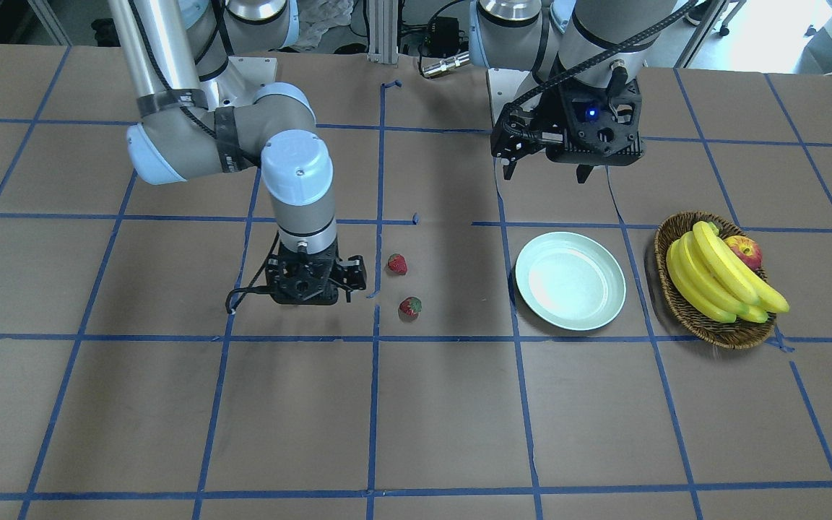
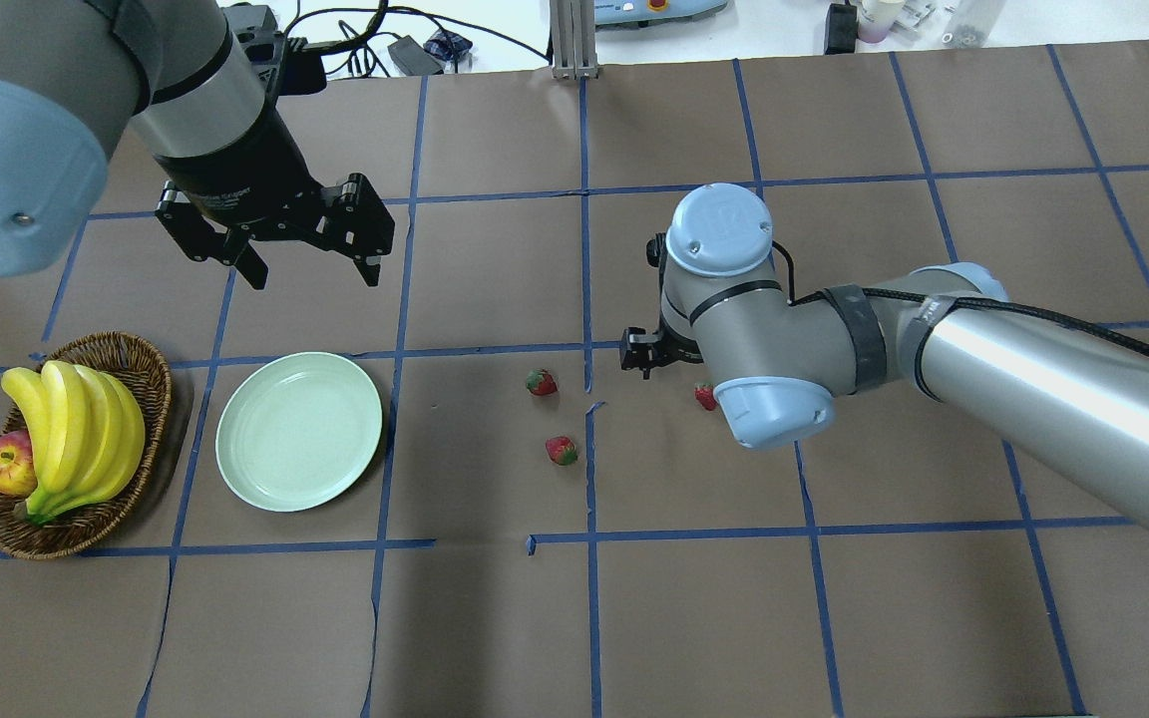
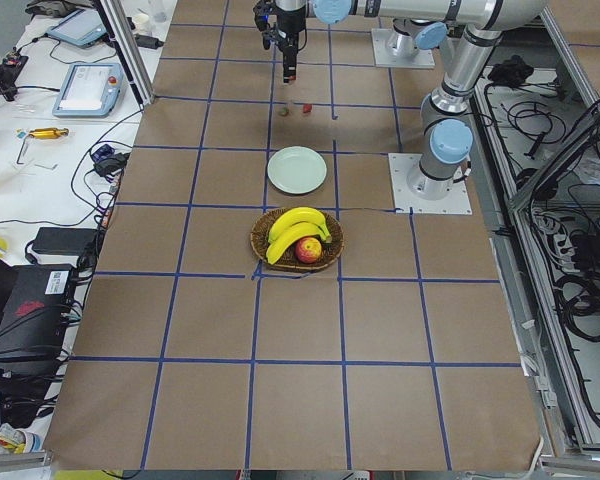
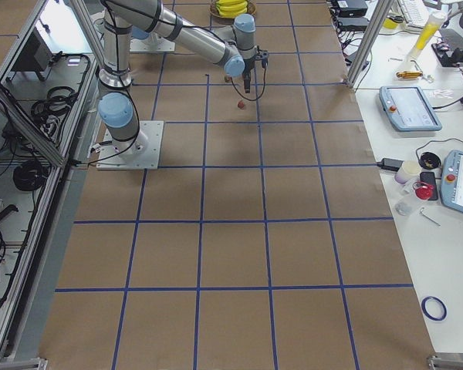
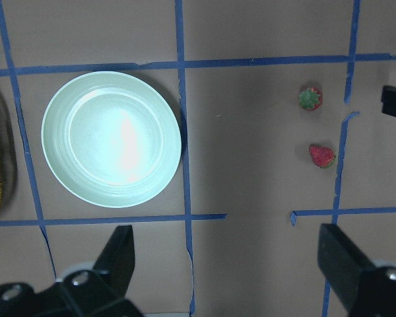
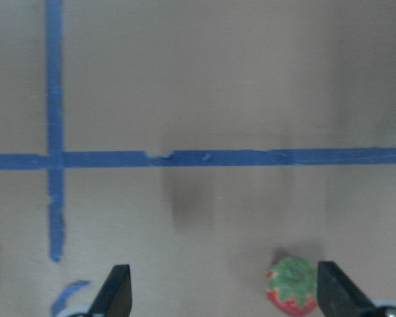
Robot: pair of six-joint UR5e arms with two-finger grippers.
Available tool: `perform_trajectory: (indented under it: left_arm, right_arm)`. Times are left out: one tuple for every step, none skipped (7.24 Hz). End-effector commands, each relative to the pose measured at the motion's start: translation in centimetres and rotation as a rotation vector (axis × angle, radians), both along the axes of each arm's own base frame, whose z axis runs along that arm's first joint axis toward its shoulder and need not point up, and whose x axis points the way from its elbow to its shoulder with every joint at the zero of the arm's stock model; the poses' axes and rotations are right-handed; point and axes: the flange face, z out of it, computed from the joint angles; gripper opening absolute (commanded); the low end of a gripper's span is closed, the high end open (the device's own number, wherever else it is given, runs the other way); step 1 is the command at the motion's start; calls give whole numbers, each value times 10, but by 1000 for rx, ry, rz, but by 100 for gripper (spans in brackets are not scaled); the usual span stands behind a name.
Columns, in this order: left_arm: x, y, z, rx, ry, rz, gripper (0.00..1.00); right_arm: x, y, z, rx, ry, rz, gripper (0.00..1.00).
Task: Collect all strawberries into plate
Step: 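Move the right gripper back and grasp a second strawberry, then reach the right gripper to the farthest strawberry and grasp it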
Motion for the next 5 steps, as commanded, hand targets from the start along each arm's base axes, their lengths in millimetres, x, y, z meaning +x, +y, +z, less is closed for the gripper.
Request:
perform_trajectory:
  left_arm:
    - [0,0,-1,3,0,1,100]
    - [0,0,-1,3,0,1,100]
    - [0,0,-1,3,0,1,100]
    - [0,0,-1,3,0,1,100]
    - [0,0,-1,3,0,1,100]
  right_arm:
    - [-19,8,-15,16,7,10,100]
    - [-19,11,-20,29,5,9,85]
    - [-19,11,-21,31,9,10,61]
    - [-20,12,-21,34,11,10,31]
    - [-20,14,-24,39,9,9,8]
